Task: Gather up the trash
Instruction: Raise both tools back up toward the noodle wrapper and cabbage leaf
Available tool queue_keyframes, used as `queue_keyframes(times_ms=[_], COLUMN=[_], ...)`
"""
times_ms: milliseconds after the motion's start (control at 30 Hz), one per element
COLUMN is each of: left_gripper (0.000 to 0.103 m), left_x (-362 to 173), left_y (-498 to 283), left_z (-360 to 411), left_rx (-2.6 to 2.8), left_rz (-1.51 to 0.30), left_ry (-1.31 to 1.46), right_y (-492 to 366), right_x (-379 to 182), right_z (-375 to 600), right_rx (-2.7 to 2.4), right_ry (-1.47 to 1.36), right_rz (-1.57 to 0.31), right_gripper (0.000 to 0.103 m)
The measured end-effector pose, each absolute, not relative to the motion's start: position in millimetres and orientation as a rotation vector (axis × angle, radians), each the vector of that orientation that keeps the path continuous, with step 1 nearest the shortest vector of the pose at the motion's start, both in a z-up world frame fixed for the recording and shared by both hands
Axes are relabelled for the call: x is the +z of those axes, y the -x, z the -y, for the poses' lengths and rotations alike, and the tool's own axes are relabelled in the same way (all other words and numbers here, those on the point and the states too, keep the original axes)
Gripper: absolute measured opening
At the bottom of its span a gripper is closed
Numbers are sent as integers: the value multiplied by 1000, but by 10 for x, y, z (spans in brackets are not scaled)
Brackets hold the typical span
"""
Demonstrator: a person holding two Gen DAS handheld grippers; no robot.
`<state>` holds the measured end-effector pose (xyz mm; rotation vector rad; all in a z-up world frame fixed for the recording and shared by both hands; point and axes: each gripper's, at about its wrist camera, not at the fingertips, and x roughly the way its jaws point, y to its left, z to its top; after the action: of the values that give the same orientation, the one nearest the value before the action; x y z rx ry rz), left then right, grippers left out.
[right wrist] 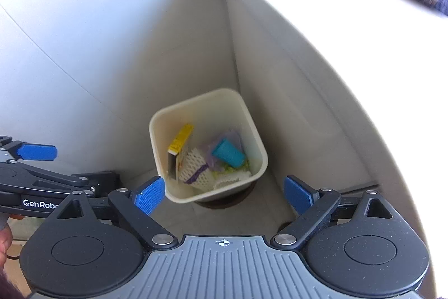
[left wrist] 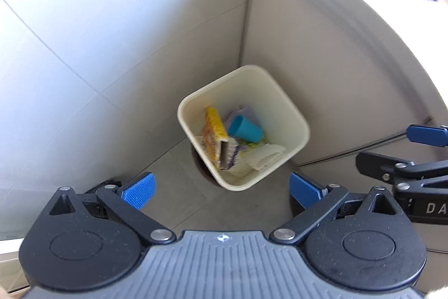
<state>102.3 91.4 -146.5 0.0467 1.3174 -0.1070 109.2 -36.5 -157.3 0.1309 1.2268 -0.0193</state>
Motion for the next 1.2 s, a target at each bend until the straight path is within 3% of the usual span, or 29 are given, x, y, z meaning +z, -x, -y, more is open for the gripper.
queue_keyframes(times_ms=[667,1200], left_gripper=[102,102], left_x=[-653,-523], left_y=[-1092,-1508], left_z=[-507,139], left_rx=[-221,-284], left_rz=[-1173,-1148], left_ry=[-46,-65], right_y=[-694,-805], right_x=[-527,-251], right_z=[899,1829], right_rx=[-196,-327], right_ry=[-118,-154], right_rz=[-1026,-955], right_gripper=[97,97])
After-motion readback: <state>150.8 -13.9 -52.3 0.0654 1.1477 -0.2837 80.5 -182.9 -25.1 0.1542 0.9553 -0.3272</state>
